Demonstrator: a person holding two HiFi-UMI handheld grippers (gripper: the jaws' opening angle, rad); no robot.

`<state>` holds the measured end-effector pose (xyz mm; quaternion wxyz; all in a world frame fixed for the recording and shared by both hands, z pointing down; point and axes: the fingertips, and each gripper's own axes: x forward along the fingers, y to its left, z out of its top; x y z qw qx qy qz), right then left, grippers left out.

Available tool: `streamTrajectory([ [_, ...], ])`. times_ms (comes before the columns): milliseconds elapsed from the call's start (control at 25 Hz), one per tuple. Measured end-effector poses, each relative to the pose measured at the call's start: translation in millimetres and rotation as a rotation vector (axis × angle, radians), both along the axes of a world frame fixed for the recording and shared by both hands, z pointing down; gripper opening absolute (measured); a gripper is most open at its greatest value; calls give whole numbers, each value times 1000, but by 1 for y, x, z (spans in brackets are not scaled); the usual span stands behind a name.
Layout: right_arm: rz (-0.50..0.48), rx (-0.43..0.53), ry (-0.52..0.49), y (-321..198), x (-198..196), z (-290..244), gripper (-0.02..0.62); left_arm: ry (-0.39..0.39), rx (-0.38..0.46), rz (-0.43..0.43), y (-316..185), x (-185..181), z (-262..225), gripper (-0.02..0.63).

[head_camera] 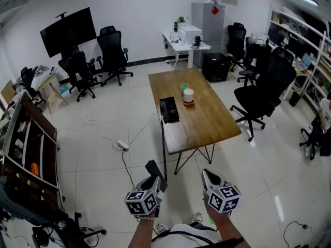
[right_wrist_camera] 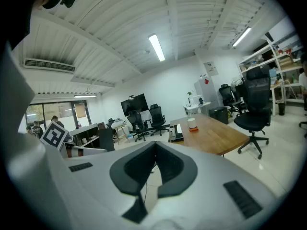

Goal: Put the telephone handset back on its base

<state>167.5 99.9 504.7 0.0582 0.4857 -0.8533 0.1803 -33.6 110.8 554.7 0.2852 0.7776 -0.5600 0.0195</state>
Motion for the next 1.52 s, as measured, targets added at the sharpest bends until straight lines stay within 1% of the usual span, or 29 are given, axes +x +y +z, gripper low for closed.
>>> streamTrajectory([
  [360,-5,3,0,-3,-4,-3,2,5,-3,-2,-2,-3,0,74],
  [720,6,2,11,-5,-15,-3,2,14,-1,2,-4,-15,0,74],
  [1040,43,4,9,0,-36,2,2,51,2,33,2,-38,1,74],
  [1280,67,-8,19,14,-61,10,2,50,3,75,9,-58,-2,74],
  [1520,73,-20,36,10,-74,17,2,71,3,67,3,-80,2,74],
])
